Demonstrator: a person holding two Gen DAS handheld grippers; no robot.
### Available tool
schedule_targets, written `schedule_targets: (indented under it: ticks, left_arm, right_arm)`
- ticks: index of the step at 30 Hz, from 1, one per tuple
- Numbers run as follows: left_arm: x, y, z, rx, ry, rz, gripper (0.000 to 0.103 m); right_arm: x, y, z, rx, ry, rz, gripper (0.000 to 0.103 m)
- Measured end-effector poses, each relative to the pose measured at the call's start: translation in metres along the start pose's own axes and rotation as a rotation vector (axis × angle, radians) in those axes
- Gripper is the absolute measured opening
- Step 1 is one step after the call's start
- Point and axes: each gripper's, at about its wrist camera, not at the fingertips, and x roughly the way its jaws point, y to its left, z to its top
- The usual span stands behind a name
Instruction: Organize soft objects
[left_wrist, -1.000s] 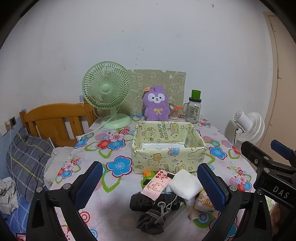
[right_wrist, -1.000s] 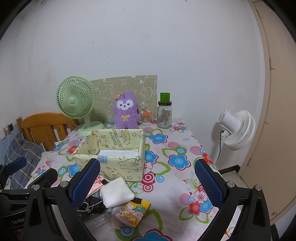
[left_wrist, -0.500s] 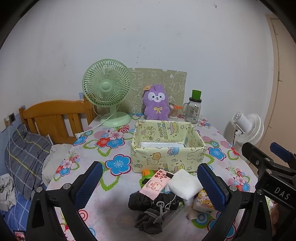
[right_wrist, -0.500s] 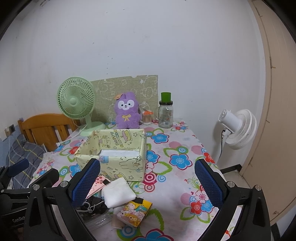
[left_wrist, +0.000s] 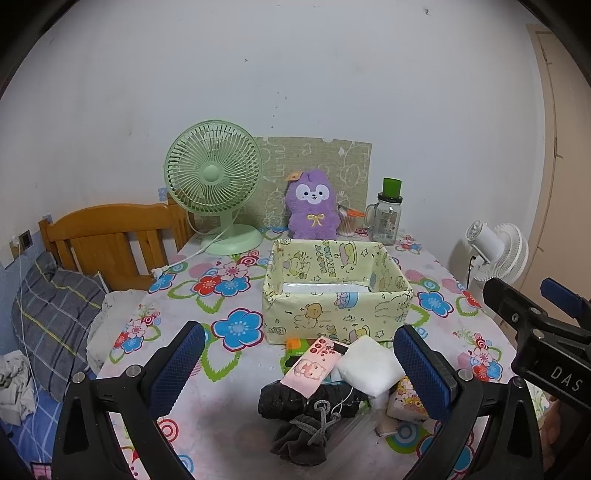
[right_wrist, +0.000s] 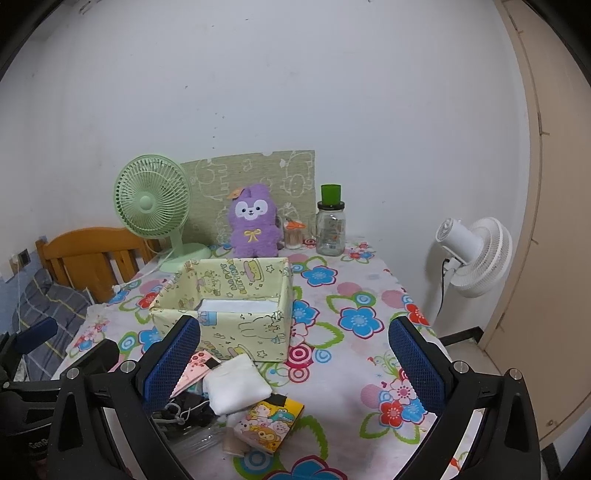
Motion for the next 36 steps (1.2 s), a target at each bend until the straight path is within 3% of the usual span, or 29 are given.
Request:
schedule_targets:
  ticks: [36]
  left_arm:
    - [0.018,-0.004,-0.002,0.032,0.024,-0.008,0.103]
  right_arm:
    - [0.03,0.005,-0.005,-0.018,0.036,0.05,0.103]
